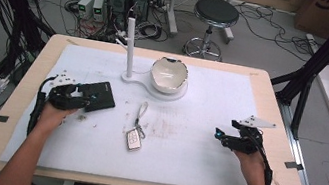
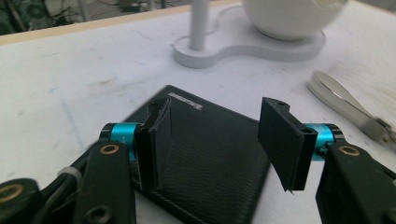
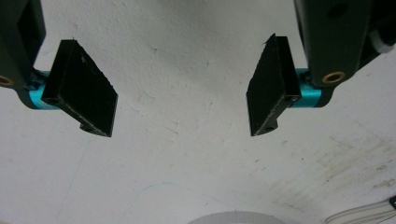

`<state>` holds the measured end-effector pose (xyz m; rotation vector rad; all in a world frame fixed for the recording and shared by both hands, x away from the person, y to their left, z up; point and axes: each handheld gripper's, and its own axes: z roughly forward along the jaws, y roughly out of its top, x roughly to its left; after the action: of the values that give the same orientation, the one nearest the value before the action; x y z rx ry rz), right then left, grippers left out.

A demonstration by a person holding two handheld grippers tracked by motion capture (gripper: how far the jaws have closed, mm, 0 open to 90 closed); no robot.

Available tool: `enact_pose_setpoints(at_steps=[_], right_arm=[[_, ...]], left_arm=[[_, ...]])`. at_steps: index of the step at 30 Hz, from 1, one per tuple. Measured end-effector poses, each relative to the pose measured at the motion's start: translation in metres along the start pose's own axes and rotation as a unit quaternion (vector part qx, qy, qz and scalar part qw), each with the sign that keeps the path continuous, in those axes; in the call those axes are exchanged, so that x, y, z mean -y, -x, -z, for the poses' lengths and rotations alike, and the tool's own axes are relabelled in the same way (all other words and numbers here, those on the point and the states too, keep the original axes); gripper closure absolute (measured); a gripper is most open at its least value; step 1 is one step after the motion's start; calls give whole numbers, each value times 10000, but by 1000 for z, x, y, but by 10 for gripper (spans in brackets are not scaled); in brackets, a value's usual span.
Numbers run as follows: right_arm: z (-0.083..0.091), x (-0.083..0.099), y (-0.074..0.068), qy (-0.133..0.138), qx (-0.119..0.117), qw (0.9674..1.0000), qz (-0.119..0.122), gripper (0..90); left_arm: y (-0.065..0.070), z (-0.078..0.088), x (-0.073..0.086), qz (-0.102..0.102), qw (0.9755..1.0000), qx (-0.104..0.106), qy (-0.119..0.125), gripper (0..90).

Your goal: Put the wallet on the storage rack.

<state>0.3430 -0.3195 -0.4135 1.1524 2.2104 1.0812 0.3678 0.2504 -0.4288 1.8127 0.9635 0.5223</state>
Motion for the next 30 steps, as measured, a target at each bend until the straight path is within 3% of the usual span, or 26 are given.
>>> enact_pose_setpoints(at_steps=[5, 12, 13, 15, 16, 18, 19, 20, 22, 24, 25, 29, 30], right_arm=[[1, 0, 0, 13, 6, 10000, 13, 251], [1, -1, -1, 14, 6, 10000, 10, 251], [1, -1, -1, 12, 9, 10000, 9, 251], [0, -1, -1, 11, 8, 10000, 7, 251], [0, -1, -1, 16, 5, 10000, 17, 251], [0, -1, -1, 13, -3, 10000, 13, 252], [-1, -1, -1, 9, -2, 10000, 19, 252], [-1, -1, -1, 11, -14, 10000, 56, 252], [-1, -2, -2, 1, -21, 10000, 50, 252], [-2, -2, -2, -3, -20, 10000, 69, 252], [-2, -2, -3, -12, -30, 10000, 57, 252], [-2, -3, -3, -7, -18, 10000, 91, 252], [-2, -3, -3, -5, -20, 10000, 82, 252]], left_arm=[[9, -5, 6, -255, 9990, 57, -363, 441], [16, -14, 11, -608, 9949, 23, -802, 421], [19, -17, 13, -835, 9923, -31, -911, 415], [21, -18, 13, -1042, 9900, -129, -943, 424], [22, -19, 13, -1209, 9875, -199, -990, 442], [23, -20, 13, -1278, 9866, -232, -989, 454], [26, -21, 14, -1512, 9827, -252, -1035, 444], [27, -21, 14, -1629, 9806, -249, -1066, 429], [27, -21, 14, -1637, 9805, -269, -1057, 424], [26, -21, 14, -1675, 9796, -344, -1057, 530], [24, -20, 14, -1647, 9806, -335, -1007, 558], [29, -20, 14, -1964, 9748, -377, -993, 650], [30, -20, 14, -1987, 9743, -382, -985, 689]])
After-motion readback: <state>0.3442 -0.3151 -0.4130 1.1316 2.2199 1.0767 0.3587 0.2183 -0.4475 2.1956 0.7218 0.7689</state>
